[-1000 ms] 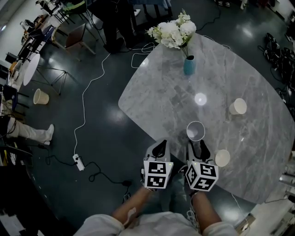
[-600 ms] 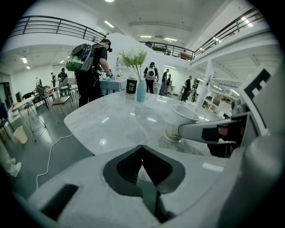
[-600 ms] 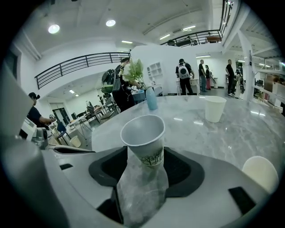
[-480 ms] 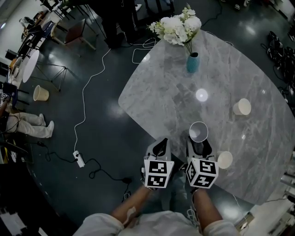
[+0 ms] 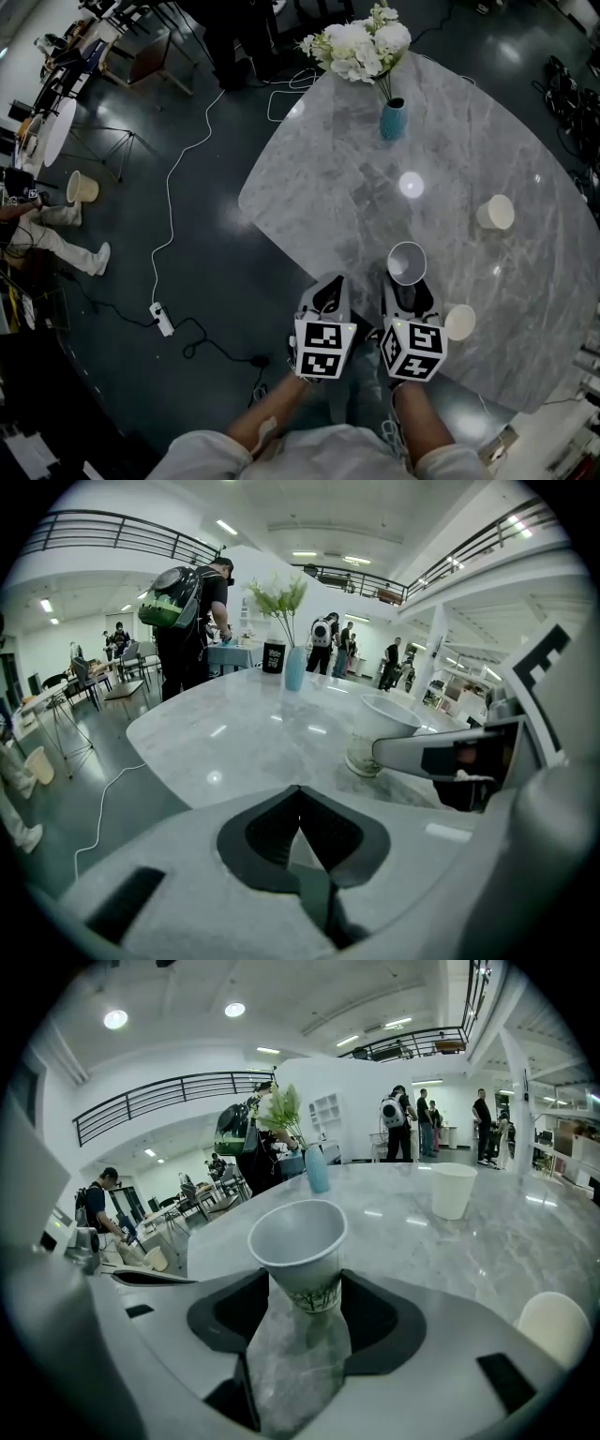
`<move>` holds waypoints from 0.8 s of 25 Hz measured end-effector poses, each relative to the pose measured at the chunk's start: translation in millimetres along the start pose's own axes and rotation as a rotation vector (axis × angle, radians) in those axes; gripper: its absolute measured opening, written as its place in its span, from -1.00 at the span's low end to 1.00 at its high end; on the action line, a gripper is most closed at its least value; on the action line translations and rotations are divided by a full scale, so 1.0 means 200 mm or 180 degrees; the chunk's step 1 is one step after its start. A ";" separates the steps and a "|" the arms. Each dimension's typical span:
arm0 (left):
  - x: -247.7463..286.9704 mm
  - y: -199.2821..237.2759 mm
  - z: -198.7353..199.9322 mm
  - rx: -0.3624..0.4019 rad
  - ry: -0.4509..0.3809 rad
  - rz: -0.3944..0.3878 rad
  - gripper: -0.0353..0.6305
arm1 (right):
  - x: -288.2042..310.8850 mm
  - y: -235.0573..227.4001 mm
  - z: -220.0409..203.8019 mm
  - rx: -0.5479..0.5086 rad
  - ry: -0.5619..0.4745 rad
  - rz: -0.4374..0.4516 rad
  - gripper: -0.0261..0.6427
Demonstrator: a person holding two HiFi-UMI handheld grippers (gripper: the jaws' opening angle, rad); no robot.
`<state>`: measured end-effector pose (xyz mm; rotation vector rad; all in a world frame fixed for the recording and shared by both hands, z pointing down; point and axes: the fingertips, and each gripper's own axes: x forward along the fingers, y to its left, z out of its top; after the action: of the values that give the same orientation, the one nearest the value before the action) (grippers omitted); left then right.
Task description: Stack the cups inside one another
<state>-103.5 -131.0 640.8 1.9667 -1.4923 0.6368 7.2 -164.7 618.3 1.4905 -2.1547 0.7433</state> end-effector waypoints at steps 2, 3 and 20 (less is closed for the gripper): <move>0.00 -0.01 0.00 0.0012 -0.0003 -0.0008 -0.91 | 0.00 0.00 0.00 -0.0004 -0.0002 -0.0001 -0.29; 0.00 -0.01 0.01 0.0016 -0.0003 -0.0013 -0.91 | -0.01 0.00 0.00 -0.0002 -0.0005 -0.0001 -0.29; -0.05 -0.10 0.13 0.0107 -0.0149 -0.0073 -0.91 | -0.14 0.01 0.14 0.0037 -0.0170 0.0056 -0.29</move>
<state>-85.9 -137.7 611.4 2.0342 -1.4936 0.6137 14.6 -161.9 579.9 1.5154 -2.2092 0.7311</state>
